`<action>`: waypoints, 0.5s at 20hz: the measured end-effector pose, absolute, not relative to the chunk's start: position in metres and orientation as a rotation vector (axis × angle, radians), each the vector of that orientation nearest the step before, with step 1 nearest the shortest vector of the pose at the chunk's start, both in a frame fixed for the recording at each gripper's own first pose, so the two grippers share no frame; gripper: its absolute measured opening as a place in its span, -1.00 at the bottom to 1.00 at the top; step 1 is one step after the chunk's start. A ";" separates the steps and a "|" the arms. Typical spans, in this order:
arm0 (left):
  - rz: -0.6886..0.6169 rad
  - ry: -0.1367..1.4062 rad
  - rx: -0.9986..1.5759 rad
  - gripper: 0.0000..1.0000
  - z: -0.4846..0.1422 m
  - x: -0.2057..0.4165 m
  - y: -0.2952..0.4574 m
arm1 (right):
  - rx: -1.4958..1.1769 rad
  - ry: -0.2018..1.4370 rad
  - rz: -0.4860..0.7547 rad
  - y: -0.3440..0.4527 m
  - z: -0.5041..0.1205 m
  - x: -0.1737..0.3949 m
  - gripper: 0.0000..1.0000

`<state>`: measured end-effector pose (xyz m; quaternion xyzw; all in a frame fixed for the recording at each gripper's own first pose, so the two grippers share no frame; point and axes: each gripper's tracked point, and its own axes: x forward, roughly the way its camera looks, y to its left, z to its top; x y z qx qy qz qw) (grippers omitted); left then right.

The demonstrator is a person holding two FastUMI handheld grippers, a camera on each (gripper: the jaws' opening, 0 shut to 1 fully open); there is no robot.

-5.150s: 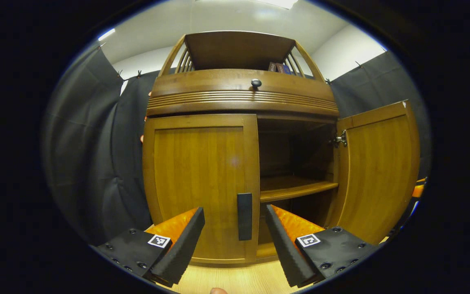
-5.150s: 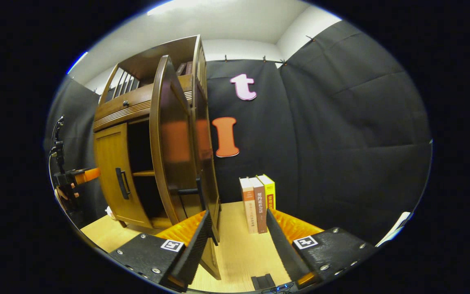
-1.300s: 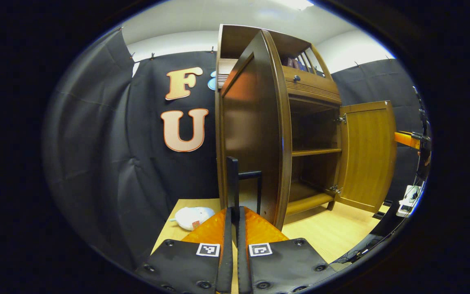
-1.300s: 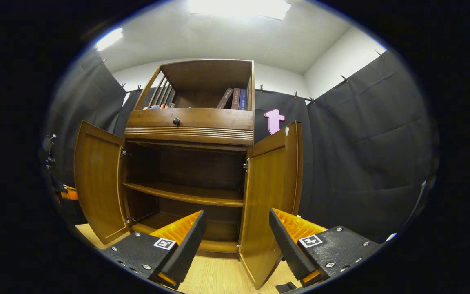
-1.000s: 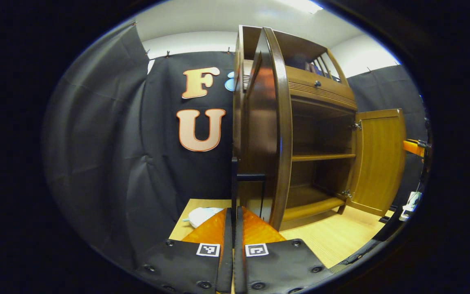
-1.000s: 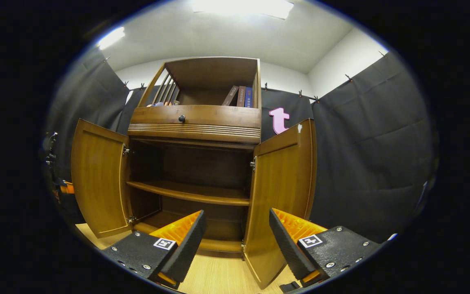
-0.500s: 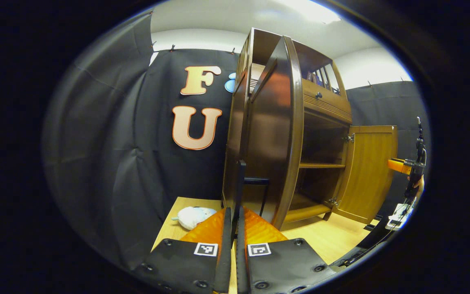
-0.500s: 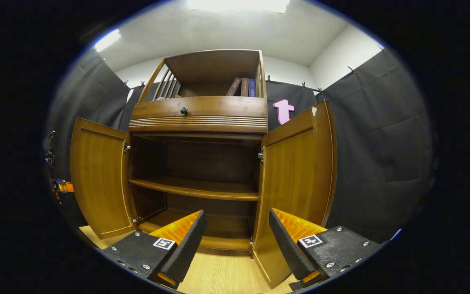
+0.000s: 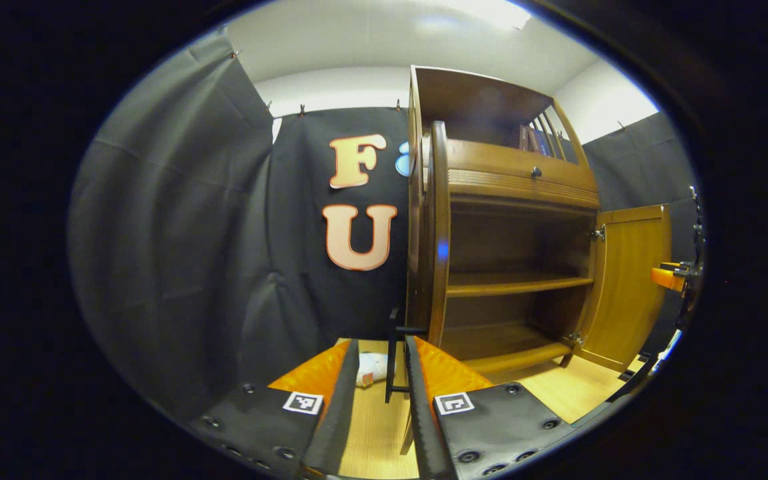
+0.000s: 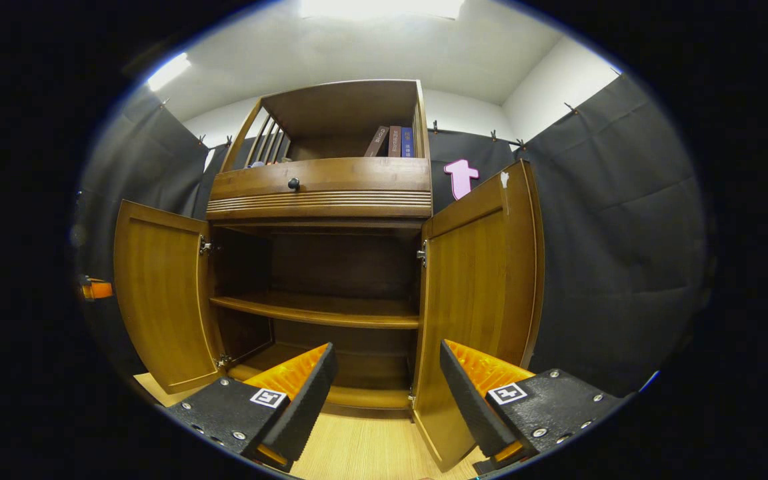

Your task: Open the right door of the double-door shoe cabinet with the right hand, and open the left door with the left hand.

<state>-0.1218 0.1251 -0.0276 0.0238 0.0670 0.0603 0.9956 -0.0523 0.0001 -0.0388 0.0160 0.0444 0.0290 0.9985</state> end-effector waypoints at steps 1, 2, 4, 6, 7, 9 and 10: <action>0.130 0.115 0.049 -0.07 -0.015 -0.126 0.118 | 0.030 0.087 0.057 0.000 -0.036 -0.052 0.88; 0.131 0.103 0.051 -0.01 -0.006 -0.127 0.111 | 0.027 0.088 0.058 0.000 -0.033 -0.053 0.88; 0.117 0.098 0.059 0.12 0.004 -0.127 0.094 | 0.024 0.093 0.065 0.000 -0.029 -0.054 0.88; 0.116 0.096 0.069 0.46 0.015 -0.124 0.084 | 0.023 0.093 0.073 -0.001 -0.023 -0.057 0.88; 0.111 0.093 0.067 0.63 0.020 -0.121 0.075 | 0.022 0.091 0.075 -0.001 -0.020 -0.058 0.88; 0.105 0.091 0.052 0.97 0.026 -0.116 0.064 | 0.018 0.083 0.069 -0.006 -0.013 -0.060 0.91; 0.104 0.087 0.035 0.96 0.027 -0.110 0.058 | 0.017 0.078 0.066 -0.008 -0.010 -0.062 0.93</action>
